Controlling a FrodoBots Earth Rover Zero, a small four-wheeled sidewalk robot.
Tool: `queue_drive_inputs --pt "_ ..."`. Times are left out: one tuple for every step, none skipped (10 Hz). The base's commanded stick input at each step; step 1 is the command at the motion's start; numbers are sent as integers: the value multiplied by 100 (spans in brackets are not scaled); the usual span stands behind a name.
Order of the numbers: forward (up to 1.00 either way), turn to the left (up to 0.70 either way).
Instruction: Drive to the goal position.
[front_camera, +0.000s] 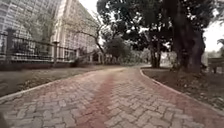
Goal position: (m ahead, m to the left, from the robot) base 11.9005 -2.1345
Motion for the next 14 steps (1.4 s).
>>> queue_drive_inputs --pt "70 0" --pt "70 0" --pt "70 0" --pt "70 0" --pt "70 0" --pt "70 0" --pt "70 0" --pt "70 0" --pt "70 0" --pt "70 0" --pt "70 0" --pt "70 0" --pt "70 0" --pt "70 0"
